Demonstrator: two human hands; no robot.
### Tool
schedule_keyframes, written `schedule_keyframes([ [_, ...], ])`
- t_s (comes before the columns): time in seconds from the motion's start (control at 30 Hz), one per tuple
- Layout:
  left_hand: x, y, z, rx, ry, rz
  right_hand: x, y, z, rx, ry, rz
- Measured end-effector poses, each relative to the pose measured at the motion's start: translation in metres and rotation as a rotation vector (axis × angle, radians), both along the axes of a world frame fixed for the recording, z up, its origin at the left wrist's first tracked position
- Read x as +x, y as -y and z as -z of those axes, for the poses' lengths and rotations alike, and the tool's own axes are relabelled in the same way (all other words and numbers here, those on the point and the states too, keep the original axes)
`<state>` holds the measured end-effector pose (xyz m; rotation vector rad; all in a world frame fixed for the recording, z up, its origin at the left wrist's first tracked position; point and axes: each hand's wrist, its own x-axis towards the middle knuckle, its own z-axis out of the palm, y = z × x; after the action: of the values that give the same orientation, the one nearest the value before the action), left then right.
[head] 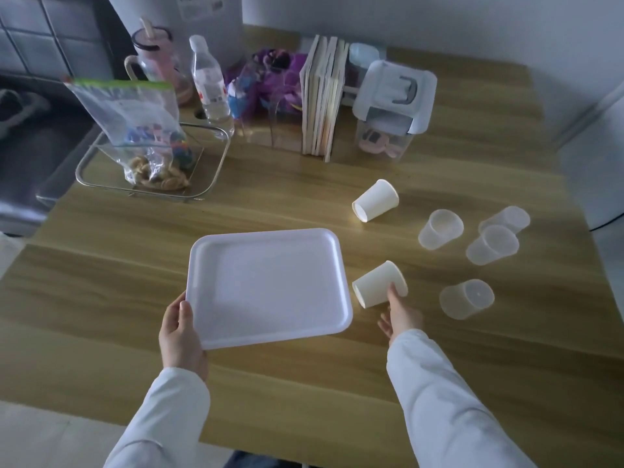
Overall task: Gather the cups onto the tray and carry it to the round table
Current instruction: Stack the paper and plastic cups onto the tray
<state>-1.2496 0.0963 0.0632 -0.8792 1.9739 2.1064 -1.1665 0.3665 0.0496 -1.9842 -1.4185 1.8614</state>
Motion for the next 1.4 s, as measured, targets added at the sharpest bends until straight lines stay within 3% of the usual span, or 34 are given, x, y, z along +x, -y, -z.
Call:
schedule_keyframes([
  [0.23, -0.033, 0.01, 0.013, 0.01, 0.026, 0.081, -0.023, 0.011, 0.008, 0.035, 0.062, 0.07],
  [0.47, -0.049, 0.011, 0.029, -0.007, 0.054, 0.17, -0.029, 0.012, -0.002, 0.016, -0.007, 0.113],
  [0.63, -0.052, 0.0, 0.029, -0.014, 0.06, 0.222, -0.029, 0.007, -0.028, 0.287, -0.044, -0.01],
  [0.8, -0.046, -0.016, 0.024, 0.022, 0.053, 0.216, -0.05, 0.019, -0.065, 0.53, -0.243, -0.107],
  [0.97, -0.036, -0.028, 0.019, 0.044, 0.049, 0.249, -0.081, 0.055, -0.069, 0.5, -0.459, -0.304],
  [1.1, -0.03, -0.034, 0.012, 0.049, 0.043, 0.27, -0.091, 0.077, -0.06, 0.48, -0.476, -0.5],
  [1.4, -0.021, -0.038, 0.009, 0.065, 0.039, 0.262, -0.101, 0.096, -0.049, 0.537, -0.435, -0.677],
])
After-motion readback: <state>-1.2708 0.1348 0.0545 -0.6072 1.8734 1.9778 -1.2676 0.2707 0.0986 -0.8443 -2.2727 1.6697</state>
